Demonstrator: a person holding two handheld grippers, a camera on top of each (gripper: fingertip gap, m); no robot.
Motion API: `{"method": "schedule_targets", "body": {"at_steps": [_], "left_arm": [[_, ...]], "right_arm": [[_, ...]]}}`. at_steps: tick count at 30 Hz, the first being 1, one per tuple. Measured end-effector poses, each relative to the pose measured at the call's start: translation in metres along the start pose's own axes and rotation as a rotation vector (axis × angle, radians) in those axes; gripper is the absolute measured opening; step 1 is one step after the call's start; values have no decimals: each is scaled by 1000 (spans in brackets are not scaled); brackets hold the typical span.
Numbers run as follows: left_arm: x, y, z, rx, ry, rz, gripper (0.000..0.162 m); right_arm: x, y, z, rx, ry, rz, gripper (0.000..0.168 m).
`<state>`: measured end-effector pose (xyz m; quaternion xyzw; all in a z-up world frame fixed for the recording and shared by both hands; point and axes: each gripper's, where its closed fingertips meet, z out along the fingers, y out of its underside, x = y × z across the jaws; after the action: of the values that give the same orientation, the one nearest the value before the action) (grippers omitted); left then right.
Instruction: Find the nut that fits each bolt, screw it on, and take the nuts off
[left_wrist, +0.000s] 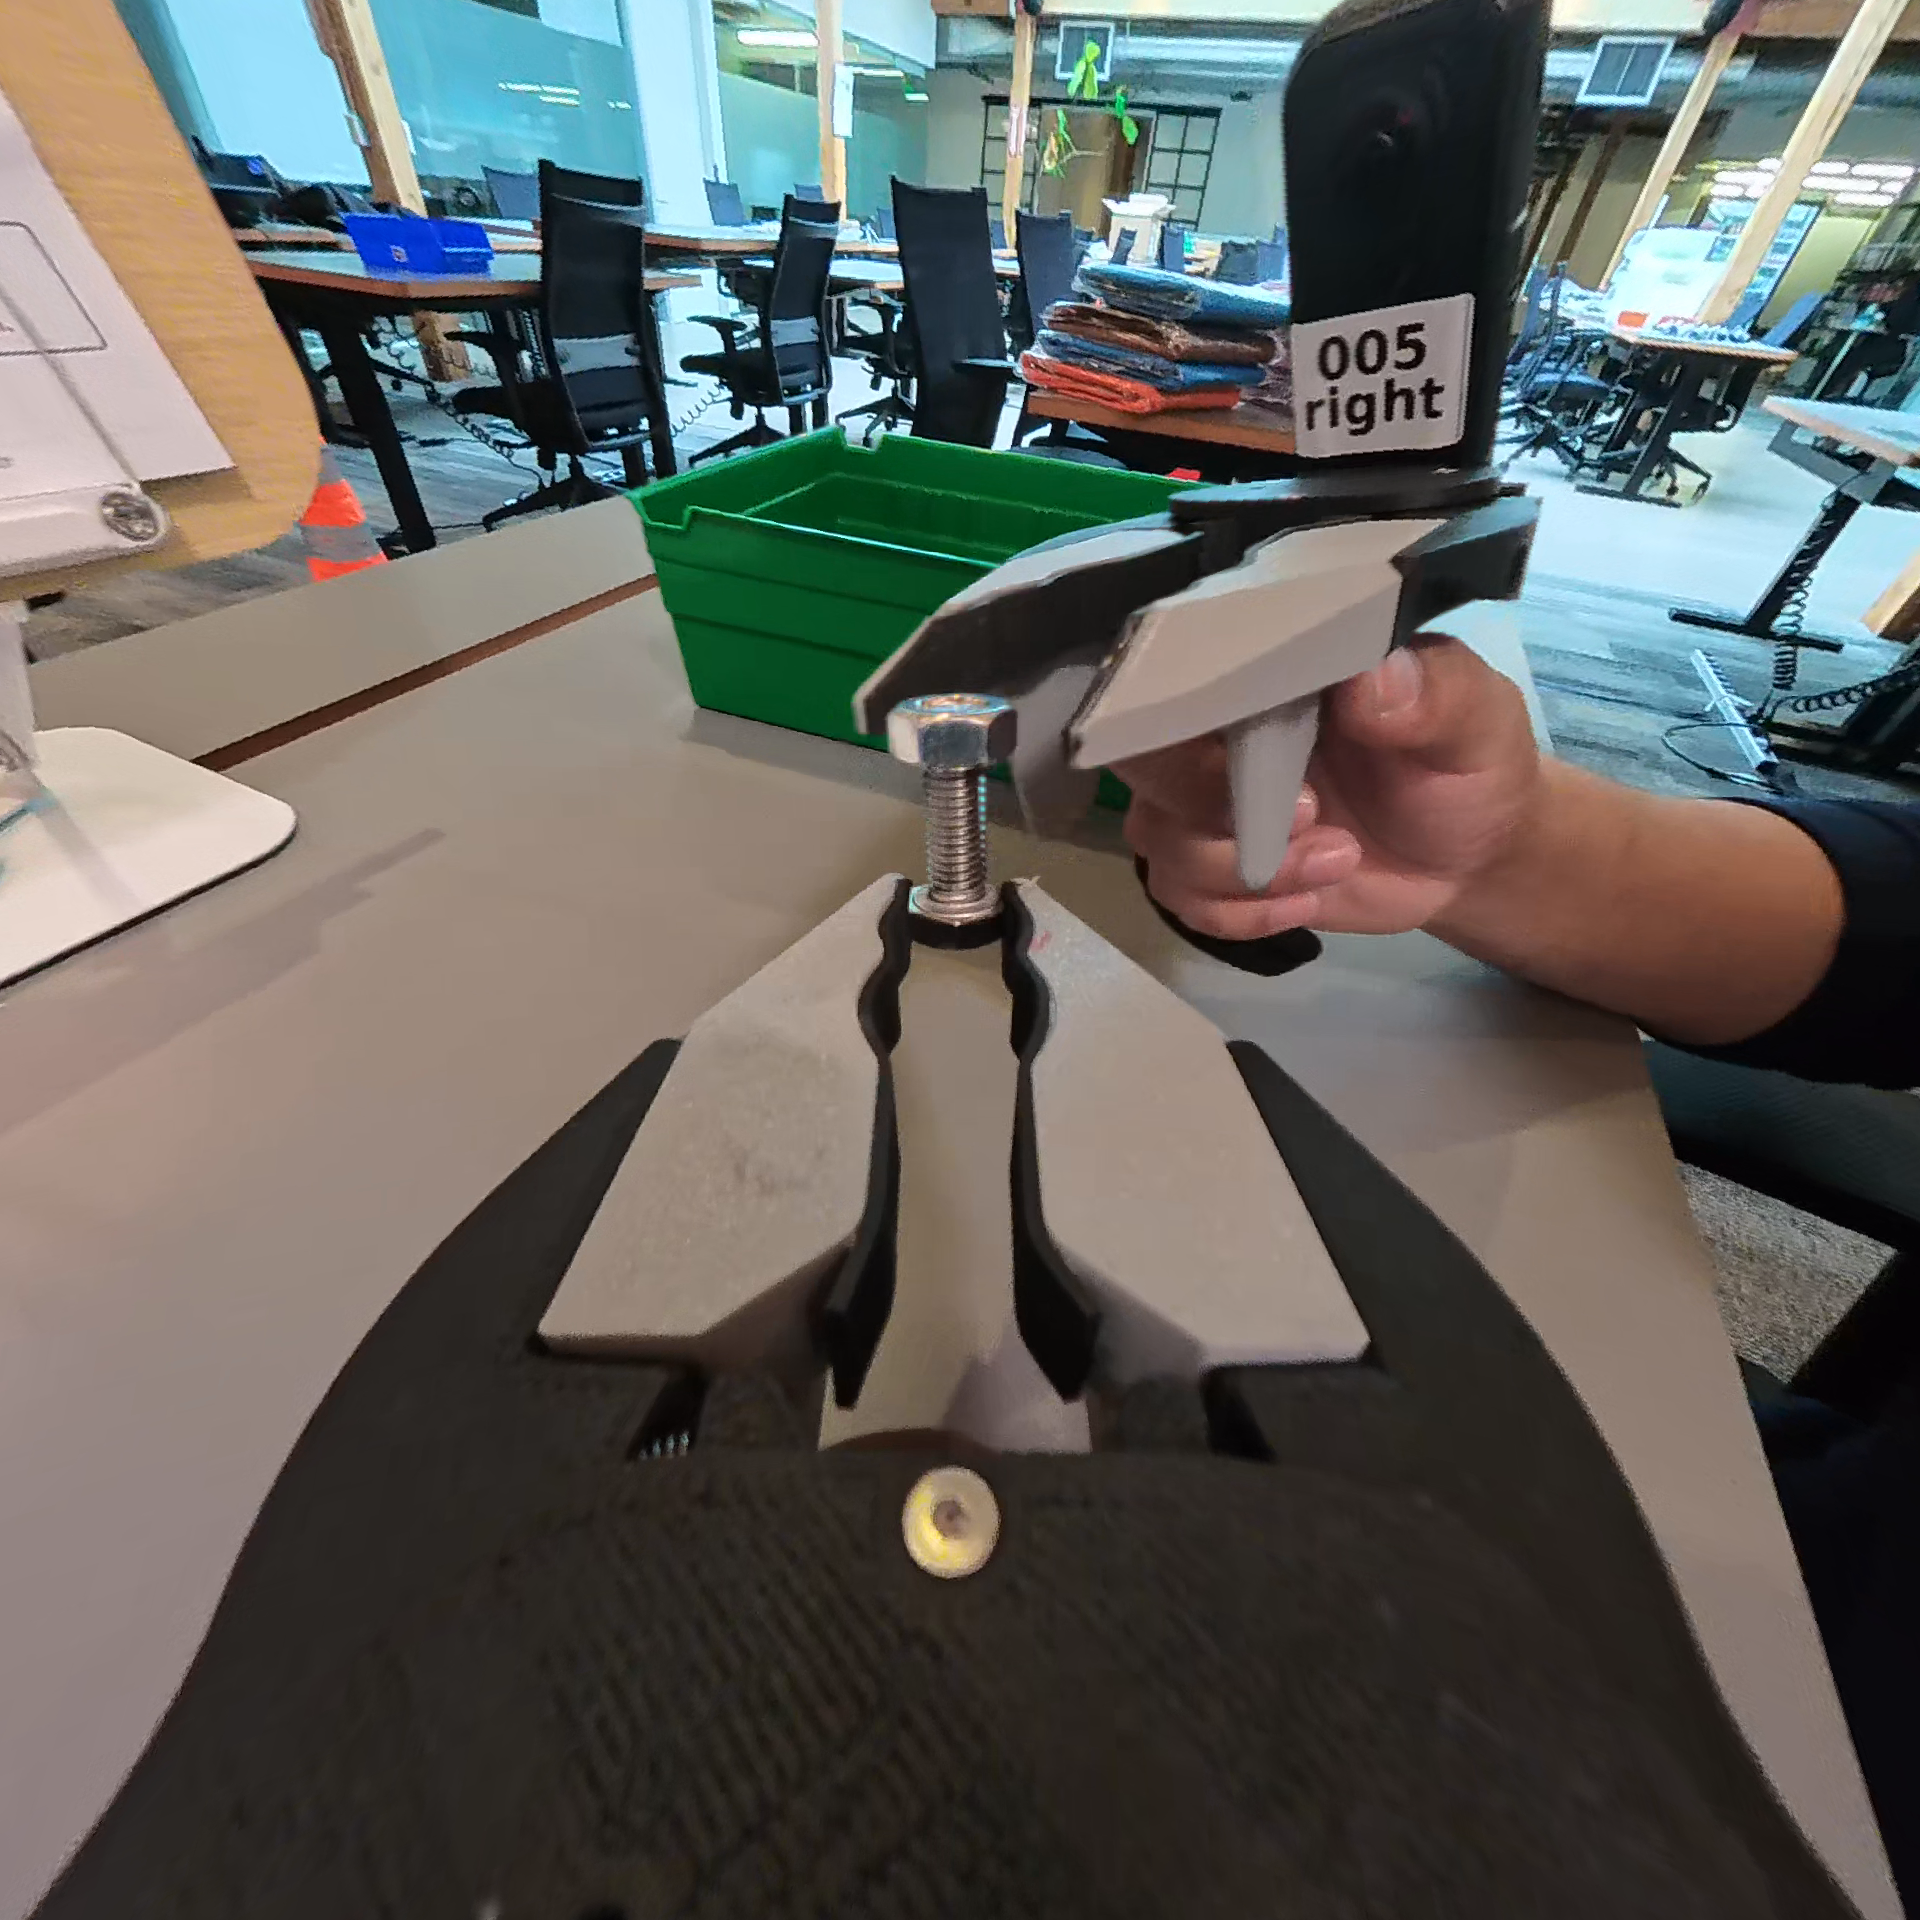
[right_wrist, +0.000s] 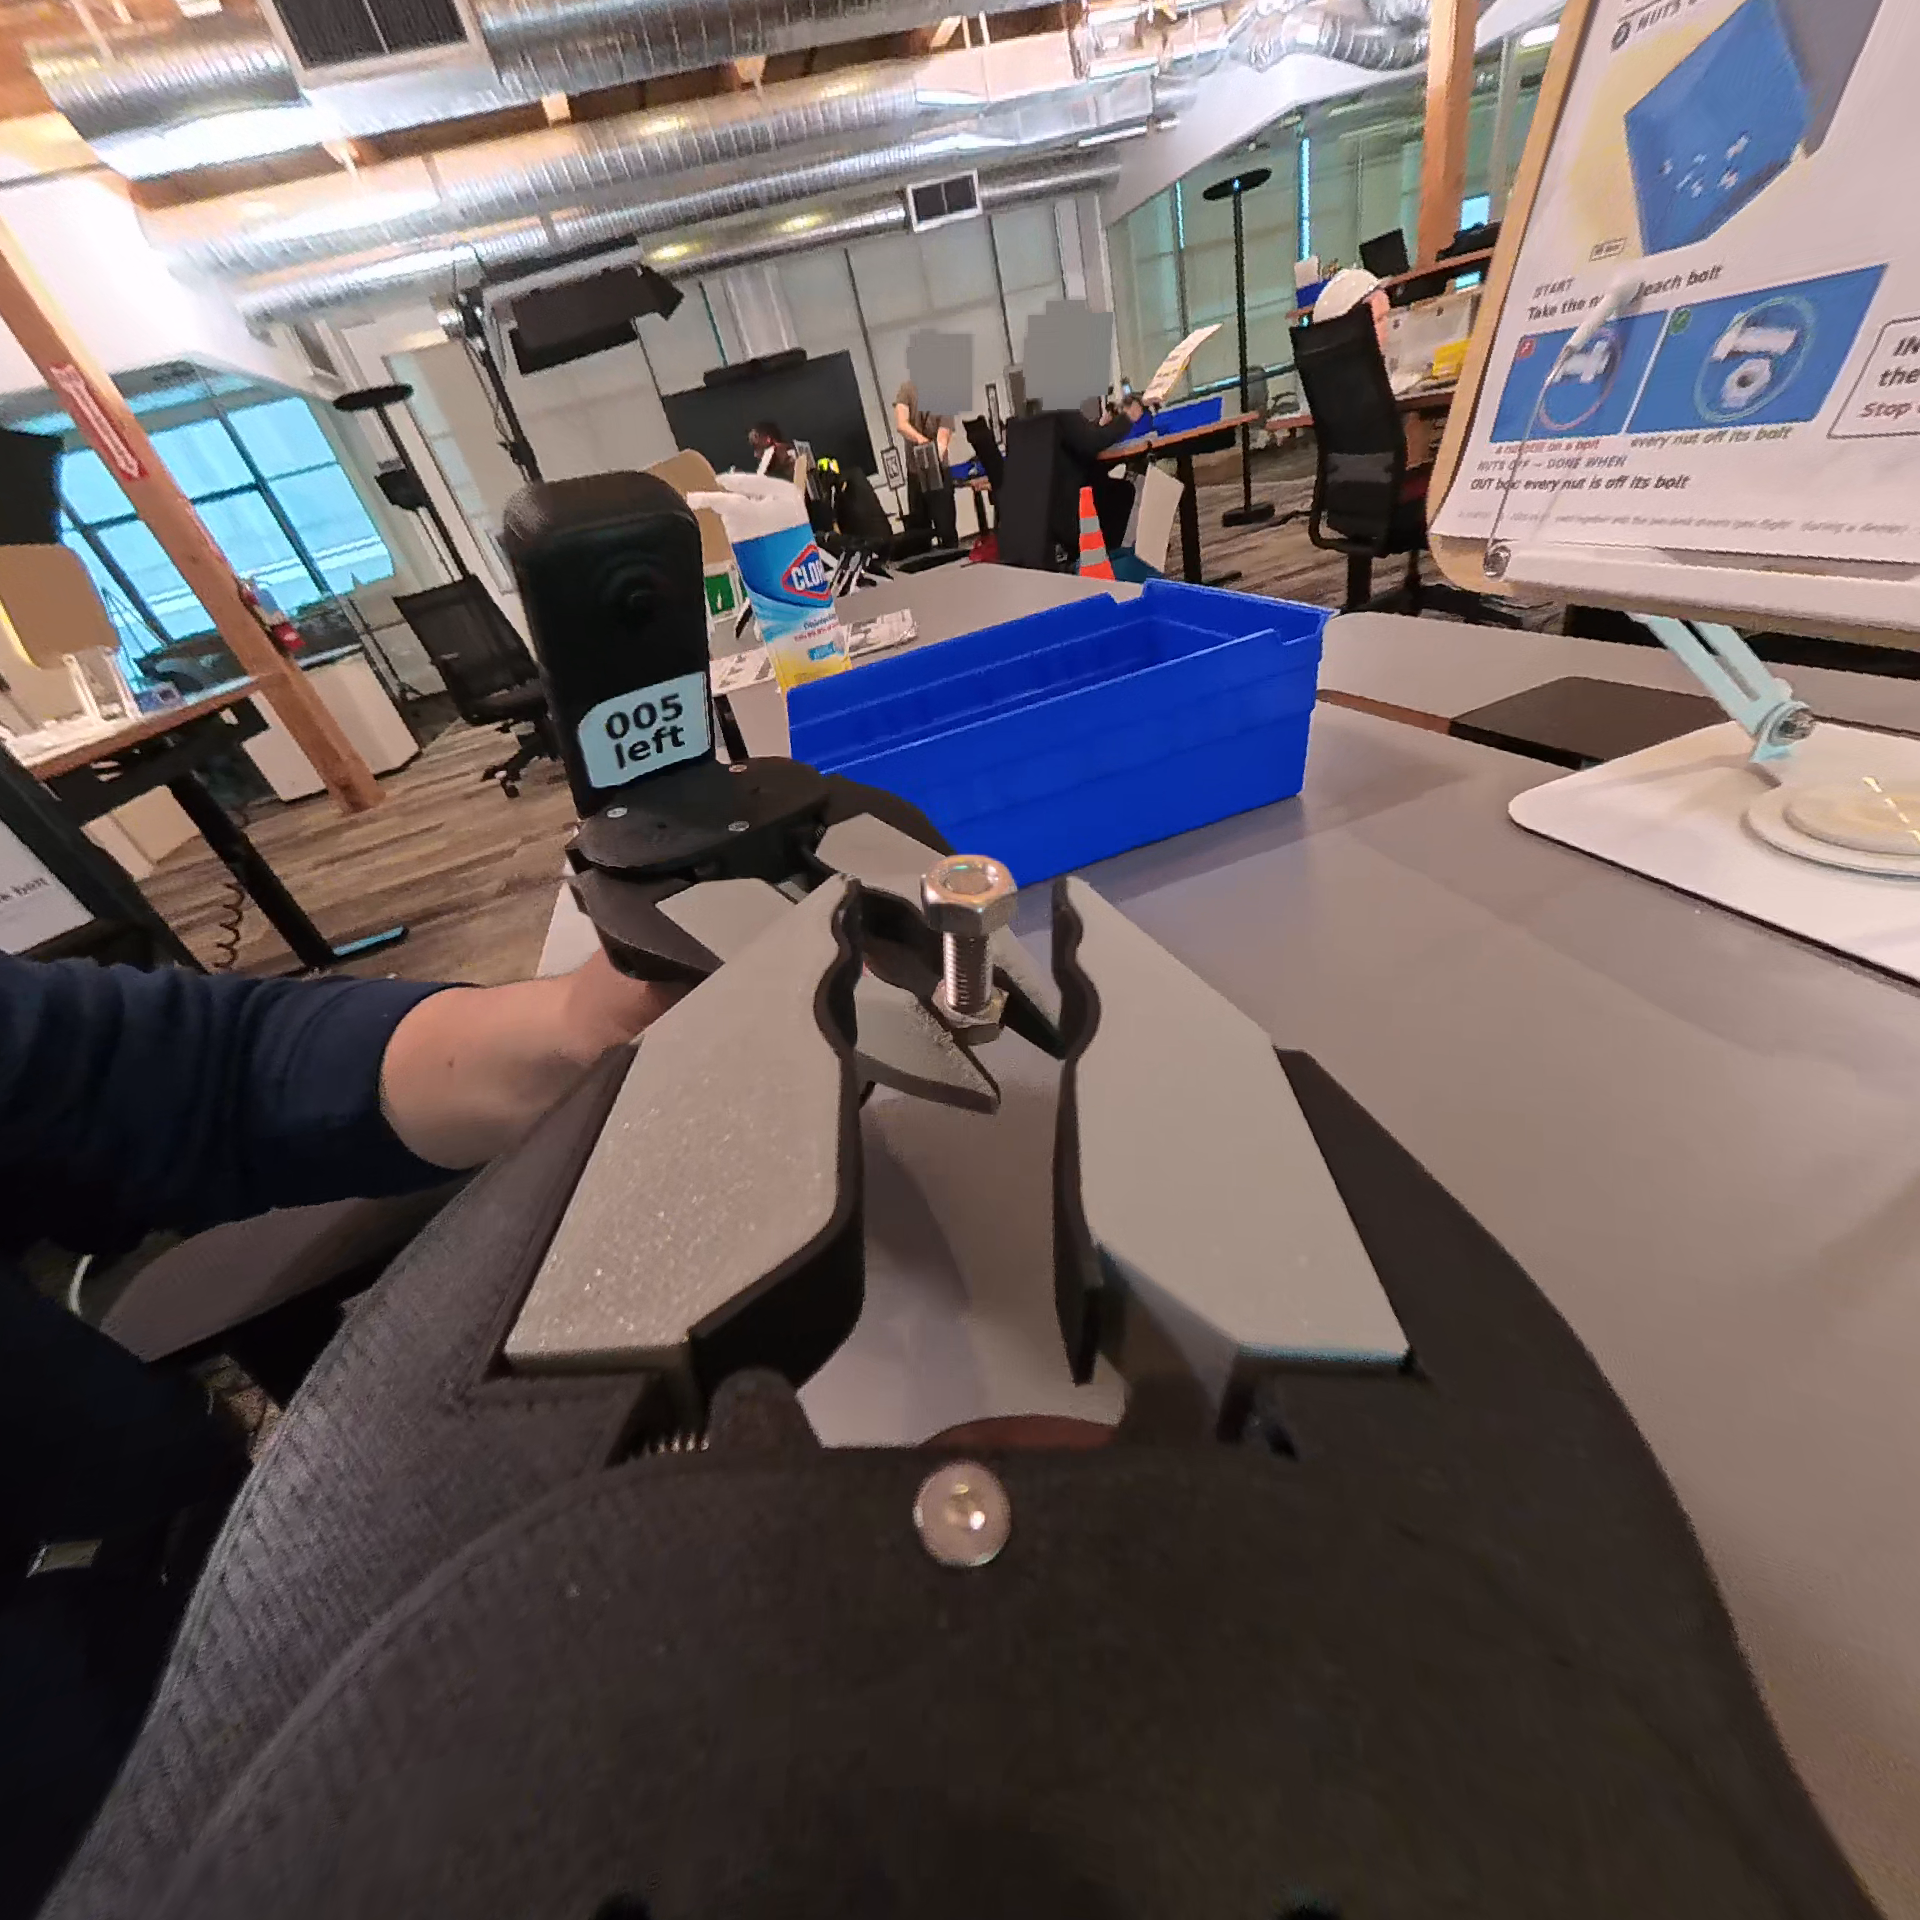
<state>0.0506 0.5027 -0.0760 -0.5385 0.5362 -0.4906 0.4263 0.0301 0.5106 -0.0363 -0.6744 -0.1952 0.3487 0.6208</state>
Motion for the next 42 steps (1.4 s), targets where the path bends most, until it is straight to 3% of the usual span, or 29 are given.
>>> {"method": "schedule_targets", "body": {"at_steps": [8, 16, 24, 33, 42], "left_arm": [[14, 6, 9, -24, 48, 9, 15], [-5, -3, -3, 16, -7, -27, 15], [16, 7, 10, -35, 47, 13, 15], [-5, -4, -4, 22, -6, -33, 15], [4, 2, 2, -5, 18, -18, 15]], "right_arm": [[-11, 15, 15, -63, -22, -40, 37], [-2, 3, 2, -18, 14, -38, 30], [-10, 12, 12, -55, -1, -64, 32], [2, -1, 0, -4, 37, -39, 30], [-7, 4, 6, -19, 13, -68, 30]]}}
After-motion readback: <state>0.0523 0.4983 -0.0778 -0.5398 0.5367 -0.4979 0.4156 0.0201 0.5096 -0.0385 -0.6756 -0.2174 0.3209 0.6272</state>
